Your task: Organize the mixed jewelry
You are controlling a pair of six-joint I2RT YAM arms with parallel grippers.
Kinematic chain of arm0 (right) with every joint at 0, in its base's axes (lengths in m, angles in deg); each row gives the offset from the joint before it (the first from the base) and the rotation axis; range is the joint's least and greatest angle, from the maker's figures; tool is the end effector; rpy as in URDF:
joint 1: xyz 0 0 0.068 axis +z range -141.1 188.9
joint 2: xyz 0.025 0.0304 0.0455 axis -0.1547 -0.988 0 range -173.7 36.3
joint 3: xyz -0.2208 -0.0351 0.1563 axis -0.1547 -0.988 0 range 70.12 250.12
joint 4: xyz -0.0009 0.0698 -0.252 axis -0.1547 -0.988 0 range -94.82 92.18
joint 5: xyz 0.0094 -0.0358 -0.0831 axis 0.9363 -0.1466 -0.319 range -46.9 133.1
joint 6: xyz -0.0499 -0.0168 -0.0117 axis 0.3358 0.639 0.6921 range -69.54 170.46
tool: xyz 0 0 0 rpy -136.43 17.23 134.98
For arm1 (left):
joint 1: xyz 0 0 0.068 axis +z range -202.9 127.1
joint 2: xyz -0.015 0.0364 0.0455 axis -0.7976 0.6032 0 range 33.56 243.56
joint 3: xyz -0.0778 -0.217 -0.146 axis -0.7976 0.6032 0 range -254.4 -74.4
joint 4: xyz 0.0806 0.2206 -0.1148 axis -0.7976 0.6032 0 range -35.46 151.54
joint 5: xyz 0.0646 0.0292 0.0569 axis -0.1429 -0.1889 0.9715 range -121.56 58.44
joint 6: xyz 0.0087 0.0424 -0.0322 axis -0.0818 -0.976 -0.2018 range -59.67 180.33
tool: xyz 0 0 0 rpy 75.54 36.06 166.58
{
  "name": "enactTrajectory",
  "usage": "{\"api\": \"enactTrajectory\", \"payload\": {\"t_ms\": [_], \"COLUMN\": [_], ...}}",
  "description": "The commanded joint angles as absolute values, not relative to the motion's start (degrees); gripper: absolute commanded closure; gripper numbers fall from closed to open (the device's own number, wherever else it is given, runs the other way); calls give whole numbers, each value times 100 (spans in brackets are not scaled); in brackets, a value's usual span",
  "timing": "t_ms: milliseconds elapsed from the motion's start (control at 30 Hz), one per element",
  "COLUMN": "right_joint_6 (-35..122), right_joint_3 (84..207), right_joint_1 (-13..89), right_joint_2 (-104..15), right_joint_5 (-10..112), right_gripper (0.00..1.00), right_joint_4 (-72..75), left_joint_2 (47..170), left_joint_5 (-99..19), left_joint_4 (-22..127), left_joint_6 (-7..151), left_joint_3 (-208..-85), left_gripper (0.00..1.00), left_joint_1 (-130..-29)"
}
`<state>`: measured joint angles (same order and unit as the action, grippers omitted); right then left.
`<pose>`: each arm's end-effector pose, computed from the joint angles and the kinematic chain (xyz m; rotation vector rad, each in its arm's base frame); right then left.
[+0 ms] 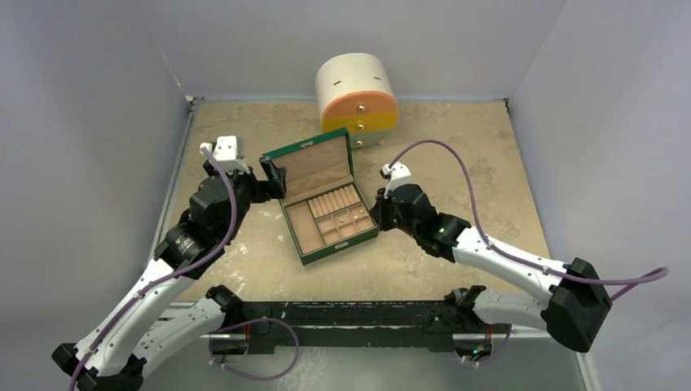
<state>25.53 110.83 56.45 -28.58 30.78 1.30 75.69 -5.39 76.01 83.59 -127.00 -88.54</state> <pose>0.1775 0.1828 0.2609 -0.2632 2.0305 0.5906 0.1376 -0.0794 0.3739 -0.1427 1.7500 -0.3497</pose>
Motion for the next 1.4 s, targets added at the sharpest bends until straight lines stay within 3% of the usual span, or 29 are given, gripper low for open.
{"api": "enactTrajectory", "payload": {"t_ms": [0,1200,1367], "right_joint_6": [2820,2512,2458], "right_joint_3": [11526,11784,11773], "right_joint_1": [5635,5636,5636], "right_joint_2": [-3086,-5262,-5397], "right_joint_5": [3601,4151,4109], "right_gripper": [100,100,87], "right_joint_4": [650,2112,2154], "left_joint_2": [7488,7461,7461], "left_joint_5": [-555,-545,-537], "left_joint_4": [7356,7376,7375], "left_joint_6": [8388,8387,8388], "left_joint_3": [-12735,-12742,-12744], "left_gripper": [4,4,4], "left_joint_1": [-8815,-8805,-8806]}}
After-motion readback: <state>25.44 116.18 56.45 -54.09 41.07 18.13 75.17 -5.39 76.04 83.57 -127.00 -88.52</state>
